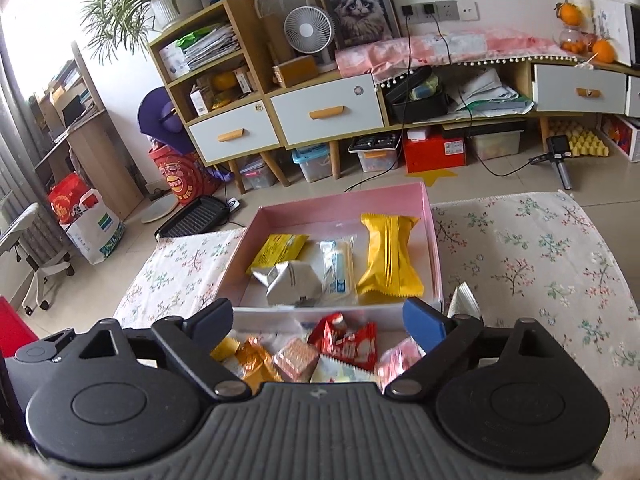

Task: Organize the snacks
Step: 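Move both open tools back over the snack pile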

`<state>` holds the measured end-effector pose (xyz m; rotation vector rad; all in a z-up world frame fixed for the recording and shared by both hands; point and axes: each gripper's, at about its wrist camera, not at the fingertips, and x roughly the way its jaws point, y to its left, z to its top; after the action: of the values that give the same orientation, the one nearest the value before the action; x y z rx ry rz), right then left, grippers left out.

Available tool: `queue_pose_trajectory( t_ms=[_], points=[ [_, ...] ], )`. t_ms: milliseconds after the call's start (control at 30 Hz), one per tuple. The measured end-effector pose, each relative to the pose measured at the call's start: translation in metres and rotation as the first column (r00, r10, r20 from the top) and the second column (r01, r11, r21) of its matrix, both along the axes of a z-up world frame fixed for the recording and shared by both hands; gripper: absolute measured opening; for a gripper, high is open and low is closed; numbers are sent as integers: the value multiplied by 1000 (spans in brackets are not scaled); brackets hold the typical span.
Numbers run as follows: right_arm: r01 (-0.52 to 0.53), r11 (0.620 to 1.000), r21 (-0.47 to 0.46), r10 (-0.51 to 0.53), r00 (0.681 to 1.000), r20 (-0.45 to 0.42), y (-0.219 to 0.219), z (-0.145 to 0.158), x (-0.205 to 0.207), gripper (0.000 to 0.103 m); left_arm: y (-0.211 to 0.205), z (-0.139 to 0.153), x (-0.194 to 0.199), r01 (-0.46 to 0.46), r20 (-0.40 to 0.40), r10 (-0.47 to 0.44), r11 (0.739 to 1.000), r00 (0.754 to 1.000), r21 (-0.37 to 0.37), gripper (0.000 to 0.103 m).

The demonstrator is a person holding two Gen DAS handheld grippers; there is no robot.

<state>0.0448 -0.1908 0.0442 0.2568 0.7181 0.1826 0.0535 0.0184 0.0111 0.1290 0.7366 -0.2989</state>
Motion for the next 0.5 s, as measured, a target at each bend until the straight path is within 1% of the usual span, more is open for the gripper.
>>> queue_pose_trajectory(
  t_ms=[233, 367, 500],
  points=[
    [1, 1000, -14, -1, 1000, 5, -3, -7, -15, 98, 20, -12, -15, 3, 2, -3, 1000, 1000, -20, 100],
    [3, 1000, -23, -3, 1000, 5, -8, -15, -24, 100, 27, -23, -21, 30, -10, -30, 999, 999, 12, 100],
    [2, 999, -54, -2, 1000, -2, -14, -22, -29, 100, 37, -31, -26, 58, 5, -59, 997, 998, 55, 100]
  ],
)
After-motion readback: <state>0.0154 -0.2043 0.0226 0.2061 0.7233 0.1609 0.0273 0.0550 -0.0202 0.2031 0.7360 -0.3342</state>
